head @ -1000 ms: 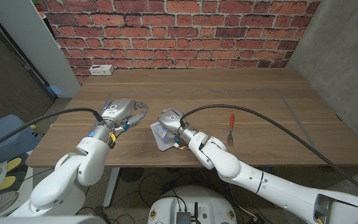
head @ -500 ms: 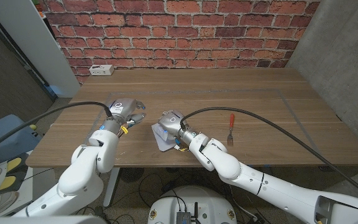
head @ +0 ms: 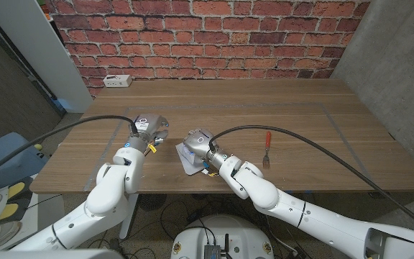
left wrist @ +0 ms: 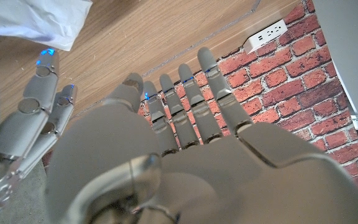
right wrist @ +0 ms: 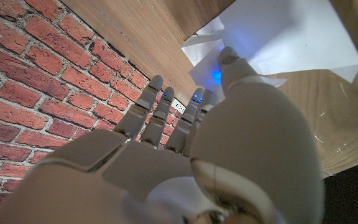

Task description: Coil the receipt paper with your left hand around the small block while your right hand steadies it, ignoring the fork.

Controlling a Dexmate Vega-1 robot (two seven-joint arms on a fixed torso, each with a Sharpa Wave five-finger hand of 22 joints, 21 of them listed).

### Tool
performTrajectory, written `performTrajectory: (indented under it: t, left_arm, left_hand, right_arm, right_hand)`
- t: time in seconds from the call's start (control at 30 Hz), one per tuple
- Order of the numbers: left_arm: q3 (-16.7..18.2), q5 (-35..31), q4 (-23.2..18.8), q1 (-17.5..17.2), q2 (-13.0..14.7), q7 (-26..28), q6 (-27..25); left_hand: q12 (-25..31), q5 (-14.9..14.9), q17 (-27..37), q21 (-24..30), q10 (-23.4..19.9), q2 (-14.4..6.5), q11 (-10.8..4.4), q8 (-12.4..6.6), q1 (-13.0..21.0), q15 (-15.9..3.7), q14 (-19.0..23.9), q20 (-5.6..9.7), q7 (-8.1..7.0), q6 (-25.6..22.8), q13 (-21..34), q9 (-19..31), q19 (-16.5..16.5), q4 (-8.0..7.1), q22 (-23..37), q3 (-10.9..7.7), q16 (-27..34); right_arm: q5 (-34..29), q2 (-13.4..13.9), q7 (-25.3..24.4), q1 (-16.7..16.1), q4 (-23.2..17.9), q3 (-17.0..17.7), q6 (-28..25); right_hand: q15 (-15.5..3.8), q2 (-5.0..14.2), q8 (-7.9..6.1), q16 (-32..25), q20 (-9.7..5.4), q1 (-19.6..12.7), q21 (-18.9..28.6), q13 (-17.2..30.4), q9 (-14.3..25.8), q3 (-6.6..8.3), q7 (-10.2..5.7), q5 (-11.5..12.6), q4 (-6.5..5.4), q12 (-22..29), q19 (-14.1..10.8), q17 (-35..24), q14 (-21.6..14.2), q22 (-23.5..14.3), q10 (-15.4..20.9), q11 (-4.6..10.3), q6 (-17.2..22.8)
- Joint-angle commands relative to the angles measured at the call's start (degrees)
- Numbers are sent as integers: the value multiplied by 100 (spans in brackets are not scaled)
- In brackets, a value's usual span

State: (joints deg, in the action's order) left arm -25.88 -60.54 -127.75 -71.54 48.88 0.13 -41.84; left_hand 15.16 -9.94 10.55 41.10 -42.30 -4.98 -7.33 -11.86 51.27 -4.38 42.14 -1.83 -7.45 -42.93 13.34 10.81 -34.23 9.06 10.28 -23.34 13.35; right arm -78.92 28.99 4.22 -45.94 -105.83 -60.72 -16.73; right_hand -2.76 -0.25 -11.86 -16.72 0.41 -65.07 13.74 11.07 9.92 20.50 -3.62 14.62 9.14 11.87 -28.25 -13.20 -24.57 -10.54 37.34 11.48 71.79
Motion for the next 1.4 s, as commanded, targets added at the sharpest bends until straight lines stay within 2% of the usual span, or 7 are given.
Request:
performTrajectory:
  t: [0.03,0.17,0.37,0.57,0.77,1.03,1.4]
  left_arm:
    - [-560,8,638,570,-85,412,295]
    - [-621,62,664,664,-67,415,328]
    - [-644,353,623,817,38,187,494]
    - [-750,453,595,970,119,-34,596]
    - [-754,672,540,1060,219,-199,744]
    - [-729,836,455,1073,298,-132,893]
    - [-767,787,420,1097,306,-87,909]
  left_hand:
    - [-47,2,23,-51,66,36,-1,27,-78,-599,-96,-35,-37,44,7,20,118,-68,14,1,-54]
    - [-70,0,21,-104,87,49,-7,36,-98,-600,-138,-77,-31,55,2,21,249,-73,15,2,-83]
    - [-119,17,16,-173,149,193,-39,49,-201,-557,-220,-154,-24,71,-6,21,408,-84,18,83,-130]
    - [-144,16,21,-181,175,307,-33,64,-280,-558,-200,-174,-40,104,-10,20,401,-91,19,159,-120]
    - [-142,7,69,-151,133,391,-29,53,-349,-622,-31,-133,-35,63,-10,18,291,-102,25,261,-15]
    - [-177,-12,82,-161,212,443,8,84,-391,-604,-61,-135,-60,140,2,16,298,-109,29,315,-19]
    - [-172,-34,88,-173,193,415,-14,85,-374,-610,-71,-138,-70,155,14,15,307,-107,32,310,-20]
  right_arm:
    - [-92,-4,261,-31,-44,17,-129]
    - [-195,-7,698,-50,-164,37,-252]
    - [-387,23,1311,-106,-371,73,-379]
    - [-690,-34,1906,-194,-515,125,-571]
    - [-1089,-153,2684,-275,-651,220,-792]
    - [-1223,-235,3359,-410,-932,476,-873]
    - [-944,-293,4648,-271,-1196,785,-654]
  right_hand:
    - [-937,-118,160,117,9,11,-31,25,42,105,-107,41,-27,-113,33,-41,70,-14,-335,-8,-562]
    - [-845,-440,163,327,129,607,-155,41,74,-39,-279,154,-218,-181,343,-116,491,-19,-1078,-116,-1285]
    - [-592,-733,156,430,366,1389,-264,53,91,-371,-350,439,-476,-149,851,-211,937,-18,-1517,-233,-1790]
    - [-369,-1018,177,484,460,2133,-299,58,105,-956,-472,644,-671,-151,1351,-275,1403,-17,-1996,-299,-2578]
    - [-177,-952,252,485,522,2378,-265,71,118,-1682,-662,519,-607,-143,1924,-295,1999,-22,-2878,-330,-4729]
    - [-13,-888,244,495,530,2567,-238,85,103,-2181,-519,397,-640,-161,2219,-360,2502,-28,-3702,-575,-6745]
    - [129,-993,218,539,409,3115,-237,100,106,-2756,-507,275,-831,-164,2463,-420,3043,-39,-4392,-679,-7608]
